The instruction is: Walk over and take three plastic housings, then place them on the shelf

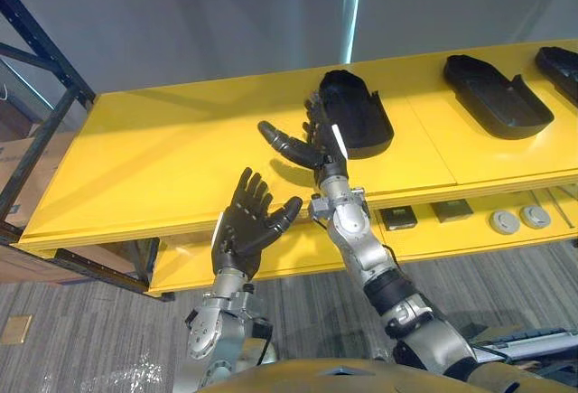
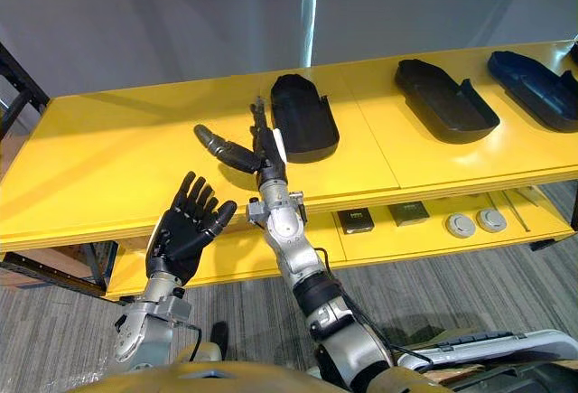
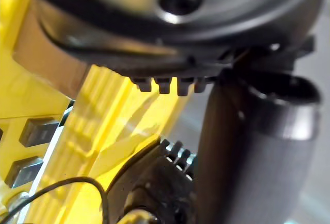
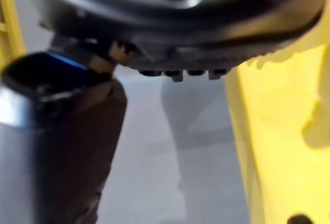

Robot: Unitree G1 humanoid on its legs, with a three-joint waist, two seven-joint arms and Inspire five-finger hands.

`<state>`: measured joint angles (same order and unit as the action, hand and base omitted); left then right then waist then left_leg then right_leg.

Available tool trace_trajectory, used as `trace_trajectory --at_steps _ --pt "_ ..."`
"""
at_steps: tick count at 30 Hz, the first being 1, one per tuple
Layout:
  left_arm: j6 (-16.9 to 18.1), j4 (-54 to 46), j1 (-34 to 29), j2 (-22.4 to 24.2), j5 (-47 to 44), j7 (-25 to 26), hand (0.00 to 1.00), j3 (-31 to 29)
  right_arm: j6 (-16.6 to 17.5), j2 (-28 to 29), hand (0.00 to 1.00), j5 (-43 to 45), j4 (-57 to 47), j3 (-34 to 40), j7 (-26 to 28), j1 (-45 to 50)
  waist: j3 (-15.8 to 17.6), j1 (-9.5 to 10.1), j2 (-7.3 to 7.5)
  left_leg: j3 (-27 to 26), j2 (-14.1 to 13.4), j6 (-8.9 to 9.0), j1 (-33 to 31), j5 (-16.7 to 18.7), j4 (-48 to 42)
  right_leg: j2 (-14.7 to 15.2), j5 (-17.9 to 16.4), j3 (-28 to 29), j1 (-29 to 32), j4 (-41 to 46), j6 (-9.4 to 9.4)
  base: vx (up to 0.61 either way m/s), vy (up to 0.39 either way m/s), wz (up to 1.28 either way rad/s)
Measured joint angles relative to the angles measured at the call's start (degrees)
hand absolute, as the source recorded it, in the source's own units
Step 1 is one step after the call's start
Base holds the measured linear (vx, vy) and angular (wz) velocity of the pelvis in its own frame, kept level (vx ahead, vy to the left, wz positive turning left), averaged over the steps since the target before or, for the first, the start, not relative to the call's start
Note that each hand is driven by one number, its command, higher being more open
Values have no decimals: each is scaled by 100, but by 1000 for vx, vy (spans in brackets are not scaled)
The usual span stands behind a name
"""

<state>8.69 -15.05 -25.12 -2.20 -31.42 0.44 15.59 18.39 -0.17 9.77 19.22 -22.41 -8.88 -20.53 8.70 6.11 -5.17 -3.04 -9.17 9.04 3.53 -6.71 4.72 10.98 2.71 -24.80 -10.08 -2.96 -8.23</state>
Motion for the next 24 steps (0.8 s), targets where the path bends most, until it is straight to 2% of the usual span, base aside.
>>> trace_trajectory --at_steps 4,8,11,13,15,17,18,19,22,24 --pt "74 -1 -5 7 33 -10 100 -289 84 -252 100 204 -1654 -125 629 870 -5 -19 10 -33 -5 1 4 19 1 -2 -1 18 7 -10 0 0 0 -2" --pt "311 -50 -7 2 40 -1 100 -547 87 -489 100 189 -2685 100 752 1538 -35 -45 68 -240 -46 13 102 73 3 -19 -3 216 52 -12 5 -1 0 -26" --pt "504 -258 -7 -11 59 -1 100 -639 82 -590 100 167 -3215 589 723 2121 -104 -202 198 -494 -65 9 107 136 4 -21 3 482 220 -6 17 4 11 -41" --pt "536 -435 54 -62 95 -41 100 -610 9 -680 100 -34 -3309 1120 497 2449 -167 -325 309 -828 -89 9 175 199 4 -27 73 806 393 -3 -18 10 28 -67" --pt "539 -483 108 -89 107 -104 100 -528 -60 -679 100 -31 -3325 1410 220 2673 -187 -370 342 -1100 -110 30 301 259 3 -44 104 1069 465 1 -14 31 22 -78" --pt "542 -527 248 -110 111 -188 100 -289 -88 -622 100 -30 -3395 1967 -199 3143 -205 -585 363 -1548 -155 68 486 347 0 -113 172 1520 581 7 2 99 33 -167" --pt "532 -529 562 -116 66 -216 100 65 -147 -627 100 -20 -3878 2658 -554 3908 -206 -1047 358 -2466 -263 181 805 648 -158 -296 270 2399 834 -10 -1 133 33 -225" --pt "529 -523 665 -120 48 -201 100 172 -147 -633 100 28 -3999 2844 -570 4091 -206 -1188 355 -2639 -305 201 872 759 -265 -336 272 2562 840 -11 -4 126 33 -215" --pt "525 -491 951 -114 48 -186 100 286 -133 -632 100 243 -4135 3091 -570 4305 -208 -1433 351 -2842 -368 211 895 963 -537 -385 281 2776 876 -11 -19 30 12 -46" --pt "542 -456 1077 -91 45 -65 100 204 -106 -618 100 283 -4138 3132 -419 4550 -188 -1460 323 -3099 -413 203 877 1121 -774 -451 334 3112 1077 14 -41 -28 18 -75"
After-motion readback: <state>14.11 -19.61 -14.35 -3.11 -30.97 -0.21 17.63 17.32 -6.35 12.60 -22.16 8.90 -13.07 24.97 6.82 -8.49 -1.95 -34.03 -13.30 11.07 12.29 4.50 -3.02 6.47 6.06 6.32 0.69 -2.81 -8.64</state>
